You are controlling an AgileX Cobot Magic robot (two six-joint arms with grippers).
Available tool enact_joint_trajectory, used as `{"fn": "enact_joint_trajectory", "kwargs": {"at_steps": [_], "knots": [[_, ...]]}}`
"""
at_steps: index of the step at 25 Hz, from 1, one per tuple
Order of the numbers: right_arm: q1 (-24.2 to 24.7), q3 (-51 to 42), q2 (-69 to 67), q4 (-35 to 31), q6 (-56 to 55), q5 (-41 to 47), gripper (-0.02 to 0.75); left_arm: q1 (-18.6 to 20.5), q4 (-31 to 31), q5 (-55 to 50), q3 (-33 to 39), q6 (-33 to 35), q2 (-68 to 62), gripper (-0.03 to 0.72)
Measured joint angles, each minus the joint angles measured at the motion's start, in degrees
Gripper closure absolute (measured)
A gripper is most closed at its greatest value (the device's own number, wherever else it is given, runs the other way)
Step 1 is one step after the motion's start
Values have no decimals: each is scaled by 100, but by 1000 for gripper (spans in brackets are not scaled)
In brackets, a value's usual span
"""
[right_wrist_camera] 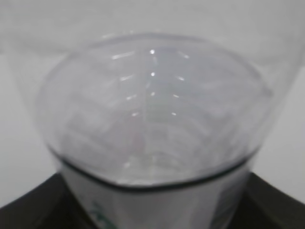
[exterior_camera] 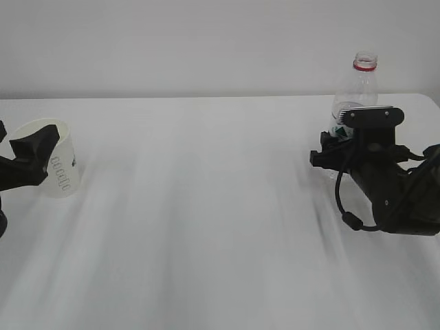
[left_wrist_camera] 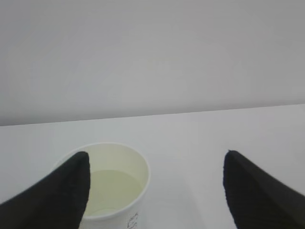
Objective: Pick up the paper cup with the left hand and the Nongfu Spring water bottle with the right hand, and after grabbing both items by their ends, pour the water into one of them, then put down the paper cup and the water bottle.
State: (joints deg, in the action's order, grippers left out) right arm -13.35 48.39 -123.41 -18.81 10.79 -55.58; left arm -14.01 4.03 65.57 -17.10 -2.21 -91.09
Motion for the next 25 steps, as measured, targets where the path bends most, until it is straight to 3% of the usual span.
{"fn": "enact_joint_trajectory", "kwargs": {"at_steps": [14,25], "knots": [[0,0,-4,0,-13,-231,206,0,-4,0,0,0,0,75],[0,12,-4,0,-17,-461,131,0,-4,0,0,0,0,78]]}}
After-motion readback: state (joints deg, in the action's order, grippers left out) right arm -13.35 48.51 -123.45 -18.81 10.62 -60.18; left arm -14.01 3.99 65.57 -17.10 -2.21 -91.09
